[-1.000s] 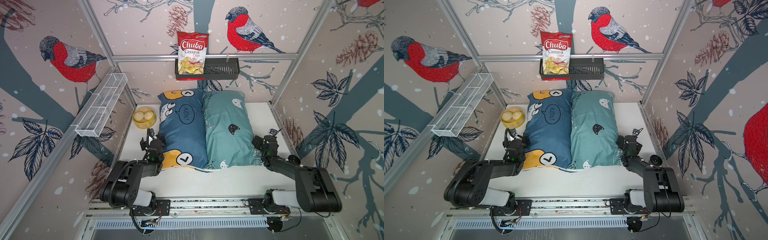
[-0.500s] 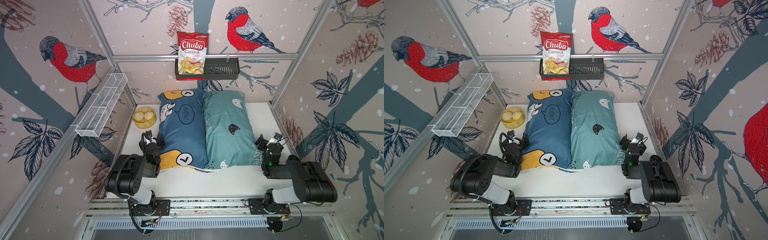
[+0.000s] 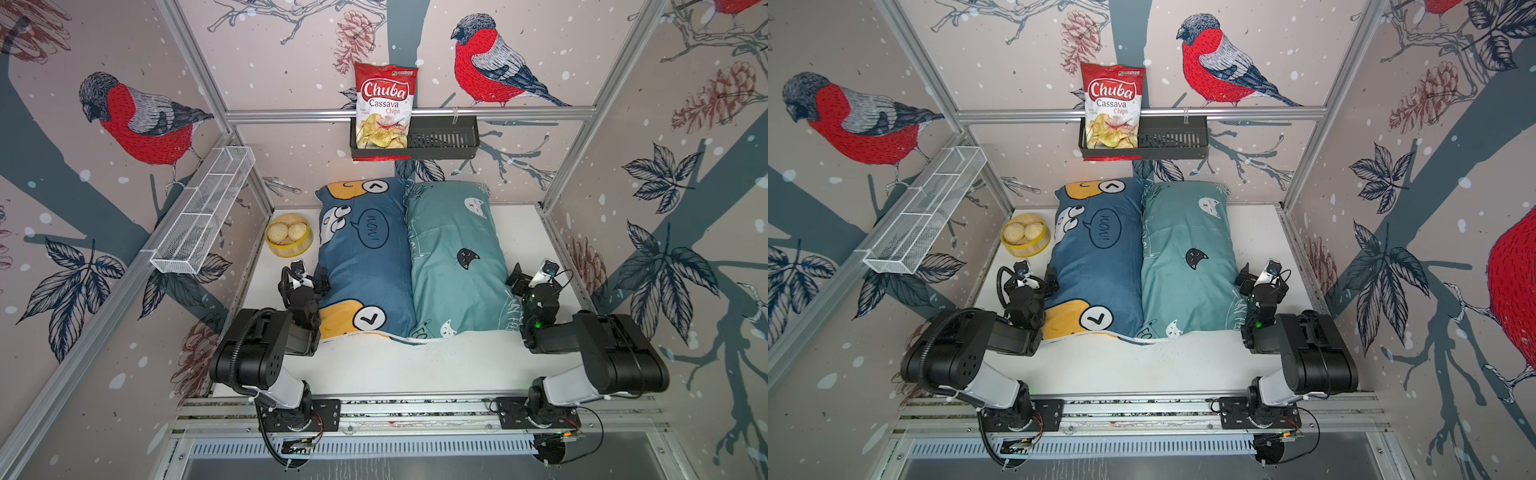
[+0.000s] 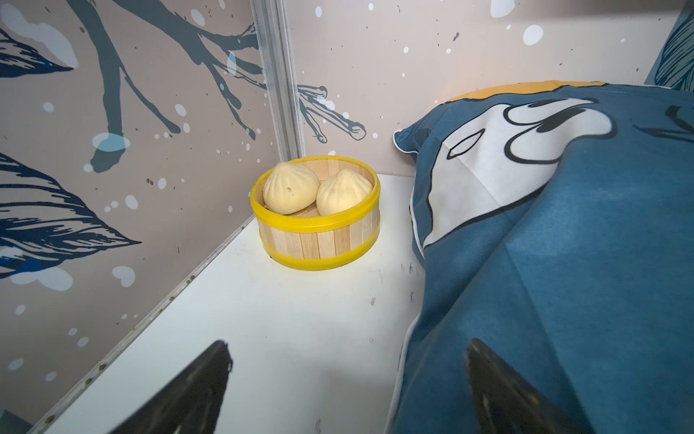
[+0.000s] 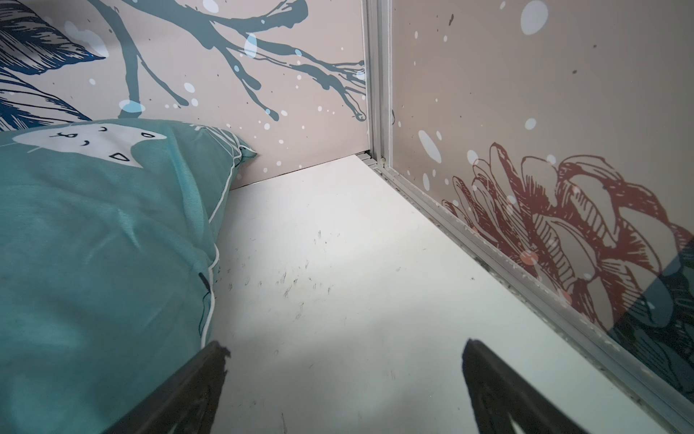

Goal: Zip up pillowcases
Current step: Reset both arms

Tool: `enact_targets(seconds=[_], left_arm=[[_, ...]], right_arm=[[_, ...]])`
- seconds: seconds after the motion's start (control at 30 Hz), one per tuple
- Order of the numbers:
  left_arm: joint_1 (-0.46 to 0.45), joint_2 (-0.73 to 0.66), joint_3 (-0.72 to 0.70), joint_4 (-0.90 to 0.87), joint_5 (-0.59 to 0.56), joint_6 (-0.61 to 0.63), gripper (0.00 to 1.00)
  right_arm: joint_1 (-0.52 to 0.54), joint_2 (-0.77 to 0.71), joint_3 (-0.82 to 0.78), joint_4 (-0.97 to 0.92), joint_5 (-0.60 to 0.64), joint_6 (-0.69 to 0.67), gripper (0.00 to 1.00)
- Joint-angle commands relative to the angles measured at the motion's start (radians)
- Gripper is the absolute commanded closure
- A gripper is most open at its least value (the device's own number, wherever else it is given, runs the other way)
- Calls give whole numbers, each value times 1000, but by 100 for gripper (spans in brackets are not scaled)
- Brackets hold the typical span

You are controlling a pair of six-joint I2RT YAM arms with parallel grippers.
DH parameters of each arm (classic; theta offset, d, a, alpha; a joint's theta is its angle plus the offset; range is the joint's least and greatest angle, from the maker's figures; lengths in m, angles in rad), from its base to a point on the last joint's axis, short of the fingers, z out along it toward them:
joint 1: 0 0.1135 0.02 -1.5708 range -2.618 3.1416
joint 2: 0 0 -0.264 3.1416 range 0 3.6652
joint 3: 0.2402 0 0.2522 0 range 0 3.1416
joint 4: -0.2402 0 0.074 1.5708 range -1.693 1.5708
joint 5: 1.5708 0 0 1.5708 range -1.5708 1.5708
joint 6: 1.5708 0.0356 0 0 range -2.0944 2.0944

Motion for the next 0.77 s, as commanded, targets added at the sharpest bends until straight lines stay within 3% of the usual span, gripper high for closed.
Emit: enact_targets(seconds=[0.0, 0.73], left_arm=[[2, 1, -3, 42, 15, 6, 3], [2, 0, -1, 41, 14, 7, 3]], right_arm=[[0, -1, 5, 20, 14, -12, 1], [1, 0, 9, 14, 16, -11, 0]])
